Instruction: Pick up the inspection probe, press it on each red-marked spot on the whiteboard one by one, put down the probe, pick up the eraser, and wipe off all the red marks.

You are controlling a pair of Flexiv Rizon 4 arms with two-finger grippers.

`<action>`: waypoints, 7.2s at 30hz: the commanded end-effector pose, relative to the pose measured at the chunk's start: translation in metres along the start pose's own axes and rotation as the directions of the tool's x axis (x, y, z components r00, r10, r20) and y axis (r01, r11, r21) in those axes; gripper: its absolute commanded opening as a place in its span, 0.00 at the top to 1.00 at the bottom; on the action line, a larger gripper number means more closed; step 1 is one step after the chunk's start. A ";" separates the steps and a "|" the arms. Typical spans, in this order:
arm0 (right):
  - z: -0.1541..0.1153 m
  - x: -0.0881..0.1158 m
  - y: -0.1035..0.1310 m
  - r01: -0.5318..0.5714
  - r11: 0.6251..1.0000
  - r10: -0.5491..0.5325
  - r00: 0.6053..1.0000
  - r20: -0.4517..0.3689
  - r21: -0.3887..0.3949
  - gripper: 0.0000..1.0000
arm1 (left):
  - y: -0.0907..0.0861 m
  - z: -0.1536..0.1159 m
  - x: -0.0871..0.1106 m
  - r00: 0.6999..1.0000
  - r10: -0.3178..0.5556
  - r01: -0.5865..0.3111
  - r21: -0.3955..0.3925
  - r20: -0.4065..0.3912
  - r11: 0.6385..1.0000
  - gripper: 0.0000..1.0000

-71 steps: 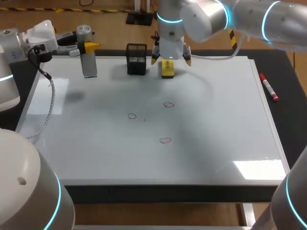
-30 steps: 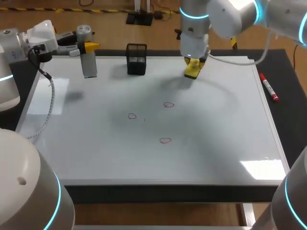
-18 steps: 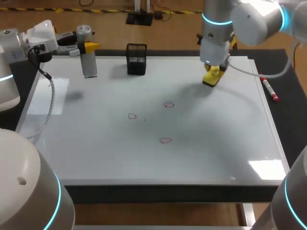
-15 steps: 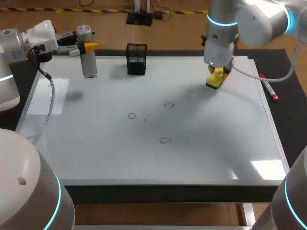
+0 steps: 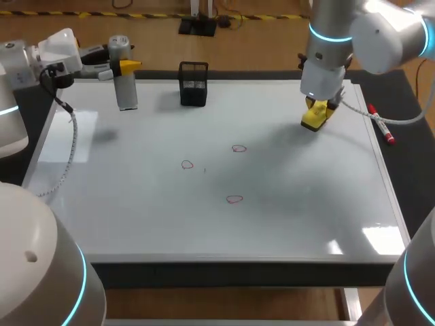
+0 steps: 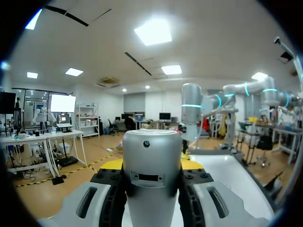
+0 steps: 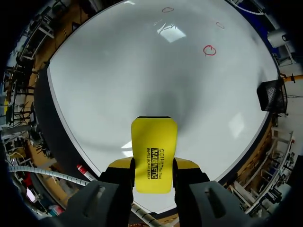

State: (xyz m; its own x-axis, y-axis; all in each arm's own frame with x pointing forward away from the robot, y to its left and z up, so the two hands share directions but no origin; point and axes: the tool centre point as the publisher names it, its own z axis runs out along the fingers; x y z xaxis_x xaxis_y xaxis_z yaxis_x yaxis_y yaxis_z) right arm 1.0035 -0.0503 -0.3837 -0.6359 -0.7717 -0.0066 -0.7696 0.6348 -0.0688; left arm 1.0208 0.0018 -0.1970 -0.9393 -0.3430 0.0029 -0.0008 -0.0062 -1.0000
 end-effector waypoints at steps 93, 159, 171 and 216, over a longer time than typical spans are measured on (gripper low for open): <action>-0.001 0.001 0.000 0.001 1.000 -0.001 1.000 -0.001 0.003 1.00 | 0.082 0.077 0.185 0.942 0.033 -0.001 0.095 -0.335 0.995 1.00; -0.001 0.001 0.000 0.001 1.000 -0.001 1.000 -0.001 0.003 1.00 | 0.024 -0.066 0.092 0.997 0.046 -0.042 0.069 -0.061 0.997 1.00; -0.001 0.001 0.000 0.001 1.000 -0.001 1.000 -0.001 0.003 1.00 | 0.024 -0.078 0.088 0.998 0.048 -0.044 0.076 -0.046 0.996 1.00; -0.010 -0.172 0.269 0.588 0.805 -0.592 0.806 0.031 0.075 1.00 | 0.024 -0.078 0.088 0.998 0.048 -0.044 0.076 -0.046 0.996 1.00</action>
State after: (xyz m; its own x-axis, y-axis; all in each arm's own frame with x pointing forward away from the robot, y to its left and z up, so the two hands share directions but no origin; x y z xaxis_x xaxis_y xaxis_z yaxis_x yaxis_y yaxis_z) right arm 0.8999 0.2343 -0.3854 -0.0545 -0.9980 -0.0307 -0.9874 0.0585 -0.1470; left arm 0.9122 0.0449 -0.2228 -0.9535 -0.2980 -0.0454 0.0673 -0.0638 -0.9957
